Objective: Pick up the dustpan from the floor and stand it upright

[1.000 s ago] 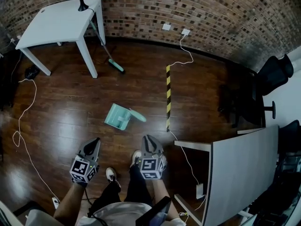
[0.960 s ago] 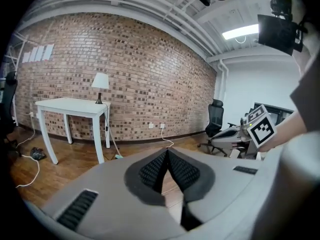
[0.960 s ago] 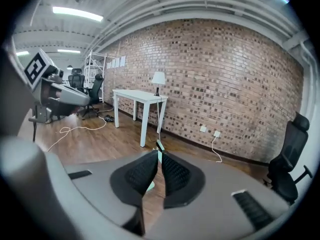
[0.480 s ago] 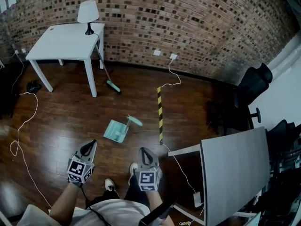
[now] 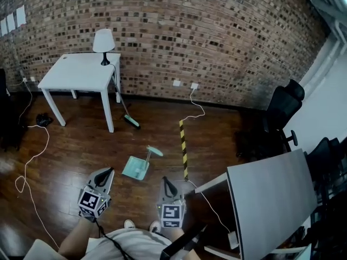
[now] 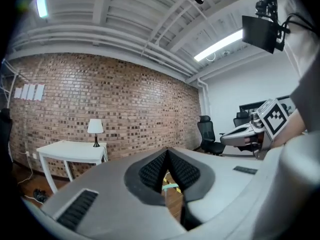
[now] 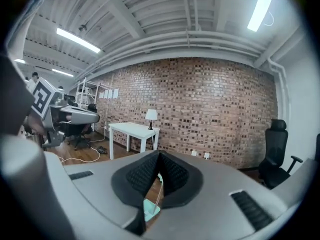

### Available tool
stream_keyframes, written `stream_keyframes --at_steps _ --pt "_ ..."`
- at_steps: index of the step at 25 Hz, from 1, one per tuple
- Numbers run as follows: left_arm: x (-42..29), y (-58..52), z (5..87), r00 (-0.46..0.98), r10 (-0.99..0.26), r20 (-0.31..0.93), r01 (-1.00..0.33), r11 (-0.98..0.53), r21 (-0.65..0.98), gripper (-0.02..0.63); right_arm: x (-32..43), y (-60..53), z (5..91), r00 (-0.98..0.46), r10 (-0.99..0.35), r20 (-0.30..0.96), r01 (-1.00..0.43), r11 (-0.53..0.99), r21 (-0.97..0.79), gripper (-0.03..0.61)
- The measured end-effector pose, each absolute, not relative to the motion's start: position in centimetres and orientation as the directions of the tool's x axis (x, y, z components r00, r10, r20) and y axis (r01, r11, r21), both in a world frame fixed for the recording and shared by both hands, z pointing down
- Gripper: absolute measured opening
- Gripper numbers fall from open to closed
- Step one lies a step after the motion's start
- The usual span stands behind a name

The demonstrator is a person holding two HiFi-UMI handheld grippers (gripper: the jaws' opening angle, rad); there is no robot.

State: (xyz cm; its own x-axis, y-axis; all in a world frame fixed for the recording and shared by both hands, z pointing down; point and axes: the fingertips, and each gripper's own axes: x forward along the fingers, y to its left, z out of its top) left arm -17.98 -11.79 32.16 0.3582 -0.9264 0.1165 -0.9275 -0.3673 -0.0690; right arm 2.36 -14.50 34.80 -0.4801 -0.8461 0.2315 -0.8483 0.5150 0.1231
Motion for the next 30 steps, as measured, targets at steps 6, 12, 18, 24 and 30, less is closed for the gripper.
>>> stream_keyframes --at_steps 6,12,18,24,30 --pt "-15.3 -11.7 29.8 0.375 -0.926 0.046 -0.924 -0.377 -0.057 -0.006 5.5 -15.0 30.4 -0.484 -0.868 0.111 -0.865 0.493 0.091 -0.02" --pt "-14.4 -11.3 30.0 0.345 -0.937 0.051 -0.936 -0.348 -0.049 -0.006 6.2 -15.1 29.3 -0.498 -0.863 0.078 -0.861 0.503 0.068 -0.02" --pt "-14.4 -10.7 29.2 0.371 -0.928 0.018 -0.927 -0.372 -0.052 -0.006 7.0 -15.4 29.0 -0.474 -0.878 0.059 -0.878 0.477 0.034 -0.018" --pt "-15.2 -9.2 28.2 0.393 -0.919 0.009 -0.918 -0.393 -0.057 -0.006 6.7 -13.5 28.9 -0.464 -0.879 0.108 -0.879 0.472 0.062 -0.02" --pt "-15.7 -6.3 29.1 0.444 -0.896 0.035 -0.892 -0.445 -0.073 -0.006 6.3 -9.8 28.7 -0.43 -0.892 0.139 -0.889 0.445 0.103 -0.02"
